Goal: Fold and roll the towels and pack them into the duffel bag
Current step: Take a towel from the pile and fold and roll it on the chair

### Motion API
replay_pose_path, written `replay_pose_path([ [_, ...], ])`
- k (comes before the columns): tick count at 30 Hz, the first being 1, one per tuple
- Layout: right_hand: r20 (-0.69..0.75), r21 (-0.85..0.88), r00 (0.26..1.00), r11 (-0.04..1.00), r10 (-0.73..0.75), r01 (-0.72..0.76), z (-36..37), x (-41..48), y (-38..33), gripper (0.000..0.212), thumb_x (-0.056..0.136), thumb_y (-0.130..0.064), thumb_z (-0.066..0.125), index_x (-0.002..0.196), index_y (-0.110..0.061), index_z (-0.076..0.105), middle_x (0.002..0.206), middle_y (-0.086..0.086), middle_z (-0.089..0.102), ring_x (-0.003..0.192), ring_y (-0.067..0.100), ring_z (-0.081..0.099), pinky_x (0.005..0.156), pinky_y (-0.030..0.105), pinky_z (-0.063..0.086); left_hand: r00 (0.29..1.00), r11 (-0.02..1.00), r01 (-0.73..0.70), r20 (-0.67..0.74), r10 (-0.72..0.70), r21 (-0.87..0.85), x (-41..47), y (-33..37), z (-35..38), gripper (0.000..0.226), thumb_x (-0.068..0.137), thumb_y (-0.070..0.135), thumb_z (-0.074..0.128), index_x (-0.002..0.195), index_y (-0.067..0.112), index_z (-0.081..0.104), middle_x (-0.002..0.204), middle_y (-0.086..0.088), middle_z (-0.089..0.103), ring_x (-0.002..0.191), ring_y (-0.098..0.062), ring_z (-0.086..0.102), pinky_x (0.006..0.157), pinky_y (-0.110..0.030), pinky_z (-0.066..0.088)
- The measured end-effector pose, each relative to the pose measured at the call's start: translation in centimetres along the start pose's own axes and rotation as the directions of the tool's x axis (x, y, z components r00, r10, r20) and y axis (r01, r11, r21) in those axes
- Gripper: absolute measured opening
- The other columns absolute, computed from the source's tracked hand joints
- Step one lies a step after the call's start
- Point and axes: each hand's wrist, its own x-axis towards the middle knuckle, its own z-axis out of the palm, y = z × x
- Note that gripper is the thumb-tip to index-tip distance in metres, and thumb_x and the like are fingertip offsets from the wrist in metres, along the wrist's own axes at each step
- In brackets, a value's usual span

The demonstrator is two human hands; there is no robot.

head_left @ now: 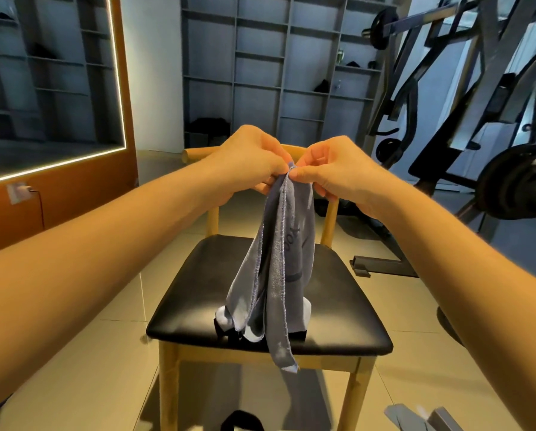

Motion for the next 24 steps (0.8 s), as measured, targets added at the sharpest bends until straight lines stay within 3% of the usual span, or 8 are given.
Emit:
replay_pose_path([
  [4,-0.129,0.062,0.991,0.997,0.047,-0.039,1.1,0.0,1.0,0.017,0.094,-0.017,0.064,0.08,-0.009,0.065,0.066,0.01,0.055,0.061,0.021,0.05,0.047,0.024,0.04,0.994,0.983,-0.068,-0.072,0.081,0.172,-1.3,-2.3,2.2,0.015,0.087,0.014,0.074,0.099,0.019,0.067,0.086,-0.002,0.071,0.082,-0.019,0.071,0.075,-0.041,0.063],
  [8,-0.17,0.302,0.949,0.931,0.265,-0.206,1.7,0.4,2.9,0.012,0.095,-0.019,0.062,0.103,-0.01,0.067,0.085,0.01,0.06,0.064,0.018,0.055,0.048,0.021,0.044,0.995,0.969,-0.008,-0.093,0.032,0.247,-3.9,-6.7,3.9,0.009,0.074,0.026,0.072,0.082,0.024,0.07,0.071,0.004,0.071,0.07,-0.015,0.068,0.074,-0.045,0.06],
  [12,-0.055,0.726,0.879,0.623,0.473,-0.29,2.4,0.5,5.4,0.021,0.097,-0.014,0.056,0.116,-0.006,0.055,0.082,0.006,0.059,0.049,0.009,0.061,0.047,0.022,0.051,0.984,0.961,0.076,-0.175,-0.029,0.266,-6.6,-11.1,4.9,0.011,0.07,0.029,0.058,0.073,0.025,0.068,0.069,0.009,0.067,0.069,-0.015,0.063,0.069,-0.04,0.056],
  [15,-0.045,0.91,0.835,0.367,0.549,-0.193,3.3,0.6,7.8,0.027,0.097,-0.008,0.055,0.124,-0.003,0.056,0.105,0.018,0.068,0.073,0.021,0.075,0.058,0.032,0.06,0.963,0.947,0.108,-0.268,-0.024,0.302,-8.7,-14.1,6.0,0.018,0.082,0.017,0.064,0.072,0.031,0.065,0.074,0.013,0.062,0.068,-0.008,0.059,0.066,-0.033,0.049],
  [17,-0.033,0.949,0.818,0.275,0.574,-0.154,4.1,0.5,9.4,0.031,0.097,-0.007,0.057,0.127,-0.002,0.056,0.112,0.023,0.069,0.079,0.028,0.077,0.062,0.036,0.062,0.959,0.945,0.075,-0.283,0.019,0.318,-10.0,-15.2,7.0,0.016,0.088,0.017,0.066,0.081,0.032,0.069,0.081,0.012,0.064,0.074,-0.008,0.06,0.069,-0.036,0.054],
  [19,-0.015,0.961,0.82,0.234,0.573,-0.146,5.1,0.4,10.4,0.029,0.098,-0.007,0.059,0.126,0.0,0.057,0.1,0.02,0.073,0.079,0.03,0.077,0.065,0.038,0.063,0.966,0.946,0.004,-0.244,0.079,0.325,-11.0,-15.6,8.4,0.008,0.092,0.022,0.066,0.09,0.028,0.071,0.085,0.01,0.066,0.078,-0.01,0.062,0.071,-0.039,0.056],
  [22,-0.033,0.966,0.827,0.231,0.561,-0.118,6.0,0.2,12.2,0.025,0.1,-0.01,0.059,0.122,0.002,0.06,0.057,0.004,0.067,0.083,0.029,0.077,0.079,0.043,0.064,0.967,0.946,-0.102,-0.194,0.167,0.308,-11.4,-15.0,11.0,0.003,0.092,0.026,0.07,0.09,0.024,0.071,0.084,0.011,0.066,0.077,-0.01,0.061,0.07,-0.037,0.054],
  [24,-0.061,0.961,0.819,0.255,0.571,-0.107,6.3,-0.2,13.6,0.023,0.1,-0.01,0.06,0.12,0.002,0.061,0.065,0.005,0.069,0.081,0.027,0.077,0.08,0.041,0.063,0.969,0.949,-0.136,-0.162,0.188,0.284,-11.2,-14.7,13.4,0.004,0.09,0.024,0.072,0.088,0.022,0.07,0.082,0.01,0.066,0.075,-0.009,0.059,0.069,-0.034,0.05],
])
